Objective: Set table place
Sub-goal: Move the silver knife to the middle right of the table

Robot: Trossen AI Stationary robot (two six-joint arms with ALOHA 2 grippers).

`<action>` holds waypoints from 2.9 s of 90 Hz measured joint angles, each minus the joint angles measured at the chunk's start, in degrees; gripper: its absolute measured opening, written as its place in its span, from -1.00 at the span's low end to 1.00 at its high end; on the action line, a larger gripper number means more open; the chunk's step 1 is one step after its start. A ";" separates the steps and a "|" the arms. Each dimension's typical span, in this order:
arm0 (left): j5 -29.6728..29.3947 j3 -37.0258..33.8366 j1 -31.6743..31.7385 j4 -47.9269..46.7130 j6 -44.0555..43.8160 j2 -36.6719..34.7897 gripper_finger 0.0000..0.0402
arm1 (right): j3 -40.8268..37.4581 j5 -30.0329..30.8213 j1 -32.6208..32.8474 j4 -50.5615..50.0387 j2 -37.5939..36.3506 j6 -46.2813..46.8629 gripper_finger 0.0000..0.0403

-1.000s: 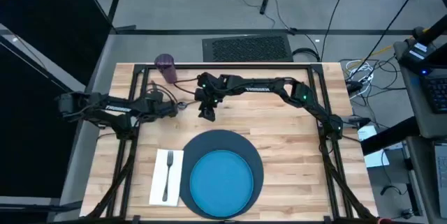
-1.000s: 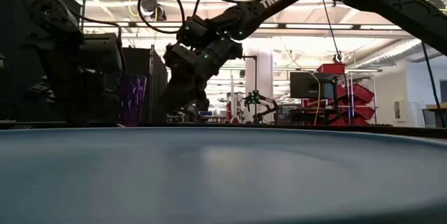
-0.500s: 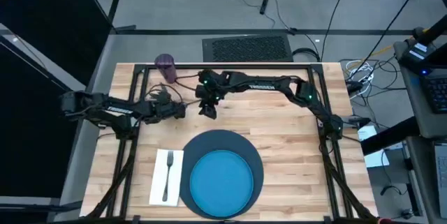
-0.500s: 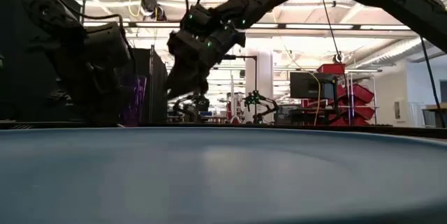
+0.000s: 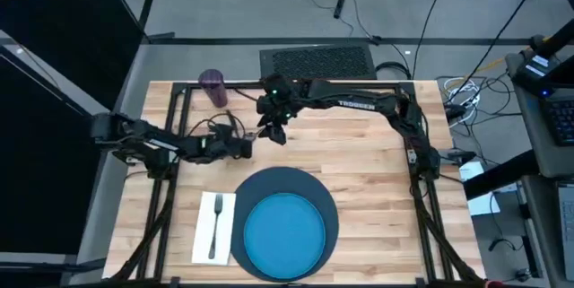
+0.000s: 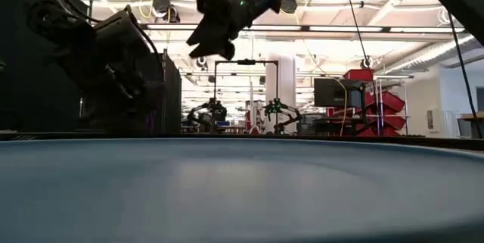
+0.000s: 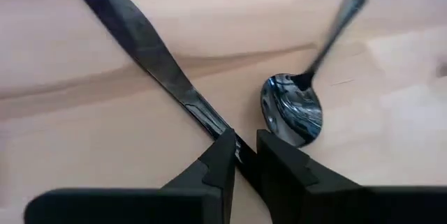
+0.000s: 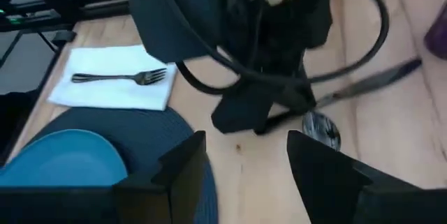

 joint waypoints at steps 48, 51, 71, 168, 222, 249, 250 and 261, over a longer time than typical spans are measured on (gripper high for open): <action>4.37 11.33 -0.79 7.41 9.95 12.82 -0.77 | 0.04 0.01 0.00 -7.03 -2.41 -0.92 -0.07; 4.48 12.12 -0.80 7.39 10.27 13.50 -0.77 | 0.04 0.02 0.00 -7.06 -2.41 -0.89 -0.07; 7.06 17.98 -0.89 7.39 14.63 17.75 -0.77 | 0.04 0.00 0.00 -8.46 -2.41 -0.74 -0.07; -5.88 17.80 -6.41 -9.00 35.69 -10.54 -0.77 | -10.16 1.80 -1.73 -12.19 -5.49 2.03 -0.07; -14.91 11.22 -7.01 -24.34 35.56 -38.62 -0.77 | -27.71 4.49 -0.74 19.55 -4.92 28.62 -0.07; -14.93 11.22 -7.17 -25.01 35.92 -38.53 -0.77 | -27.70 20.69 2.76 18.19 -3.22 37.48 -0.07; -14.93 11.22 -7.17 -25.02 35.92 -38.50 -0.77 | -27.67 21.19 2.84 18.22 -3.12 37.67 -0.07; -14.93 11.22 -7.17 -25.16 35.90 -38.52 -0.77 | -27.67 23.90 3.49 16.71 -1.62 39.55 -0.07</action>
